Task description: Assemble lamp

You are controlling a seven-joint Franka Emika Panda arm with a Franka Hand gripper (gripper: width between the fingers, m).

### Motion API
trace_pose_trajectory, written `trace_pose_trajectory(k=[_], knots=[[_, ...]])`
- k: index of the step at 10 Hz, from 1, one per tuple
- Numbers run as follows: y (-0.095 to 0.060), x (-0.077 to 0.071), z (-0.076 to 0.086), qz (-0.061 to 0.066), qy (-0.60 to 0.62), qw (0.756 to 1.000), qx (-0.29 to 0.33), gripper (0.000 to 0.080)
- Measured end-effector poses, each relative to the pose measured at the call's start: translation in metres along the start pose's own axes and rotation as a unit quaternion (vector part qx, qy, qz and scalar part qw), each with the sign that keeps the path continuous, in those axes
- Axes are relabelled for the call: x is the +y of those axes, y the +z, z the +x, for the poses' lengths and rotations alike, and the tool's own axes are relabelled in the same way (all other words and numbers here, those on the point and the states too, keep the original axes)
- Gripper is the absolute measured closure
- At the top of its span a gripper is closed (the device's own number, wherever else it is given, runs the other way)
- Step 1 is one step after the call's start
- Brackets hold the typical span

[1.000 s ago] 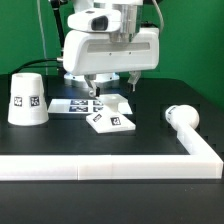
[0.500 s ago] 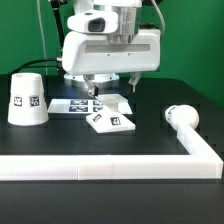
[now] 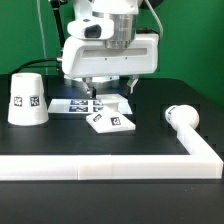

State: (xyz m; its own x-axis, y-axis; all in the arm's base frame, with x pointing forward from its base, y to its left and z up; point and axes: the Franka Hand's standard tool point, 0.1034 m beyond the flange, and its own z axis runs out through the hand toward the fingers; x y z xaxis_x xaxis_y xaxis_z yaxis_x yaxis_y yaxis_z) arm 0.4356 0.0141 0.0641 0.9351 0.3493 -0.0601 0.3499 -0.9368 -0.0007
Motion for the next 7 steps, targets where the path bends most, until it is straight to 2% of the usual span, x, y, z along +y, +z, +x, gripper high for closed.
trace_pose_trajectory(k=[5, 7], knots=[[0.017, -0.002, 0.0, 0.001, -0.009, 1.0, 0.005, 0.01], [0.017, -0.001, 0.003, 0.0, -0.02, 1.0, 0.007, 0.01]])
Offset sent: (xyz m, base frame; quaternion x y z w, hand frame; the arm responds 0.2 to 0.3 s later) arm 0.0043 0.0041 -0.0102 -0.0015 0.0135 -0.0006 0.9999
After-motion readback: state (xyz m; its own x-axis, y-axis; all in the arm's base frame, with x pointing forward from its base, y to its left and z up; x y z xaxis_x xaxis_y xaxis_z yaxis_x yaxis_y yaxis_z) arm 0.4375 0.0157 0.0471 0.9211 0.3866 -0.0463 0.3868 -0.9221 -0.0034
